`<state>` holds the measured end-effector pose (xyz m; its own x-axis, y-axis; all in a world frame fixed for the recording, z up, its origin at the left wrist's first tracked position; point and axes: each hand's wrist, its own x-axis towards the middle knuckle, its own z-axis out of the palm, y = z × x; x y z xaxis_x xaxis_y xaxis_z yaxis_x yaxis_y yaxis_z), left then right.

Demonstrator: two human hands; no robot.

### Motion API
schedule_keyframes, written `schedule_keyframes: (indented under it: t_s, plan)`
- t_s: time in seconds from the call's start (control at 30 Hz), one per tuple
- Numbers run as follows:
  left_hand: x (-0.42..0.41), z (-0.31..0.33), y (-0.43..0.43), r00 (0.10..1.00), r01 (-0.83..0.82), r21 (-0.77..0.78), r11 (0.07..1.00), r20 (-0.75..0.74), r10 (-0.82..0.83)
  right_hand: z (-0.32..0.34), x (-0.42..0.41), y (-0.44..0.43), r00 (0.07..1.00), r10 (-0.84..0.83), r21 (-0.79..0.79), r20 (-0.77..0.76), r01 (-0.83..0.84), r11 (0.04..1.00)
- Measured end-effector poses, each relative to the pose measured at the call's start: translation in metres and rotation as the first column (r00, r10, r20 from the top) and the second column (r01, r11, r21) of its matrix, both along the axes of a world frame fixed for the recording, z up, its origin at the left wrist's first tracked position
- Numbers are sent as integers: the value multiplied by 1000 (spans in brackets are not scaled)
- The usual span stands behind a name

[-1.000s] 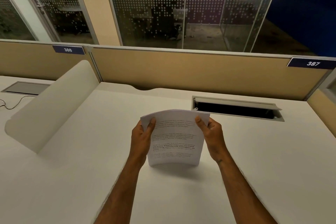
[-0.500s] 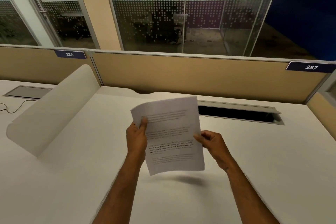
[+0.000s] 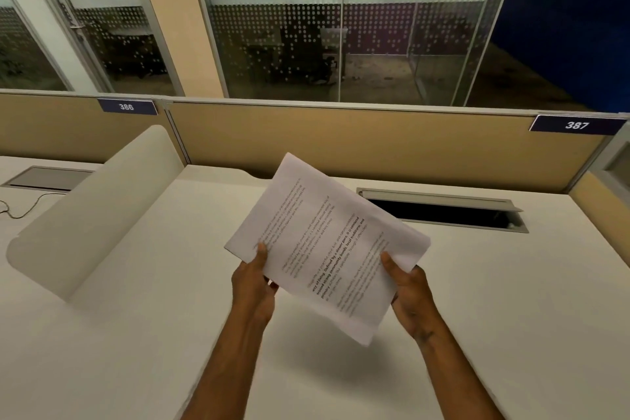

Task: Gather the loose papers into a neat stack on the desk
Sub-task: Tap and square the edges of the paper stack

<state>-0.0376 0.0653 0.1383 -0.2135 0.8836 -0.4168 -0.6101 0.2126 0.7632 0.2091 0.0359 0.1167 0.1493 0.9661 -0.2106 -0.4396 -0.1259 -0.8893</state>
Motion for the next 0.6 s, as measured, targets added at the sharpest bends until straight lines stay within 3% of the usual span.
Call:
schedule_keyframes:
  t_s: [0.13,0.2,0.27,0.4,0.5,0.6]
  plan:
    - [-45,-7,8,951,170,39,985,-269,-153,9,25,4,997,53,-4,62,-53,999]
    - [-63,-4,15,836,302,33,953,-489,-248,12,35,5,983,122,-12,140,-121,993]
    - [-64,0,19,723,422,15,906,-608,-327,13,40,6,954,202,-24,221,-202,979]
    - [-41,-10,17,685,421,53,906,-673,-279,8,36,6,898,268,-61,348,-263,963]
    - [-25,-21,10,709,363,92,927,-672,-211,2,38,9,885,112,4,452,-128,992]
    - [-12,-28,1,742,322,107,941,-646,-180,-4,42,7,888,2,54,460,-30,998]
